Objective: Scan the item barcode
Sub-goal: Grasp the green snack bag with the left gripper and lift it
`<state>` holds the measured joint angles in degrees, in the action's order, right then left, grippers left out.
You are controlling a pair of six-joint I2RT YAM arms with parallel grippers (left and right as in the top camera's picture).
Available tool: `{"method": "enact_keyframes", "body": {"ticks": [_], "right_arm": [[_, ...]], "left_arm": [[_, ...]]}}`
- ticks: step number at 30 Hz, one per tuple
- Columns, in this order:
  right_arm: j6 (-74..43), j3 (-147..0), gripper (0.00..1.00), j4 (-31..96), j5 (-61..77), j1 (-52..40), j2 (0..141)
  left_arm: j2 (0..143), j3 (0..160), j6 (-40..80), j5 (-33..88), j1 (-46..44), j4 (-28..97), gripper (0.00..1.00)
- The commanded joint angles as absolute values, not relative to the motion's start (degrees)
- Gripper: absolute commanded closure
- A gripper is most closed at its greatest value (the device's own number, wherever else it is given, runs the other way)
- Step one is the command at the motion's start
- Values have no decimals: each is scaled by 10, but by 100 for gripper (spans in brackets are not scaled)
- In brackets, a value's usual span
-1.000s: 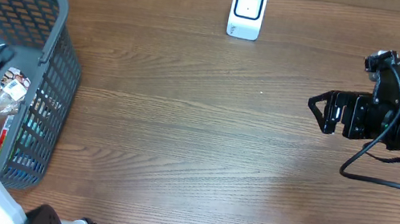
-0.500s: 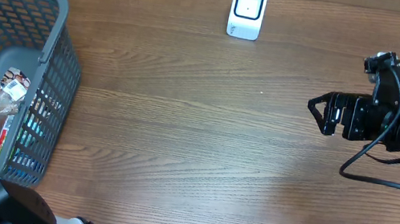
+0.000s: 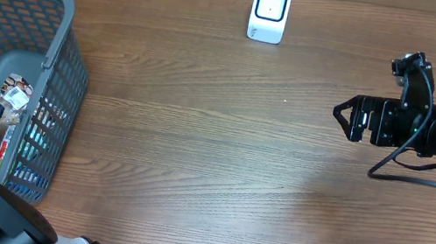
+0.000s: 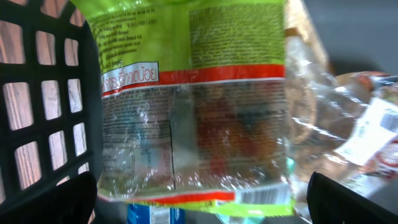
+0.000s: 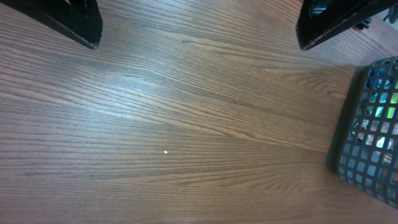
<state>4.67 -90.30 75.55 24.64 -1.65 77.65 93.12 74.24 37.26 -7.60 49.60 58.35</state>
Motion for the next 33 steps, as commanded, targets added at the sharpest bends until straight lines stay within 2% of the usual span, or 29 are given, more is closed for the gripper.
{"method": "enact_keyframes", "body": {"ticks": [1,11,14,19,21,22,24,25,26,33], "right_arm": [[45,-901,0,751,252,-18,783],[45,-901,0,753,251,-18,792],[45,-901,0,753,251,-18,792],[45,-901,0,753,251,-18,792],[45,-901,0,751,251,-18,792],[45,-901,0,750,251,-18,792],[45,-901,0,746,251,-18,792],[45,-901,0,743,251,-18,792],[45,-901,0,740,251,-18,792],[45,-901,0,734,251,-18,792]], "left_arm": [[958,727,358,-105,495,577,0],[1070,727,358,-105,495,539,0],[1091,727,357,-84,495,542,19],[1082,740,351,-70,494,557,28],[1077,755,335,-47,494,566,37],[1074,765,332,-39,494,571,50],[1071,792,332,-16,494,592,68],[1070,810,332,-8,494,606,86],[1070,830,332,3,494,622,96],[1070,956,327,37,492,729,96]]}}
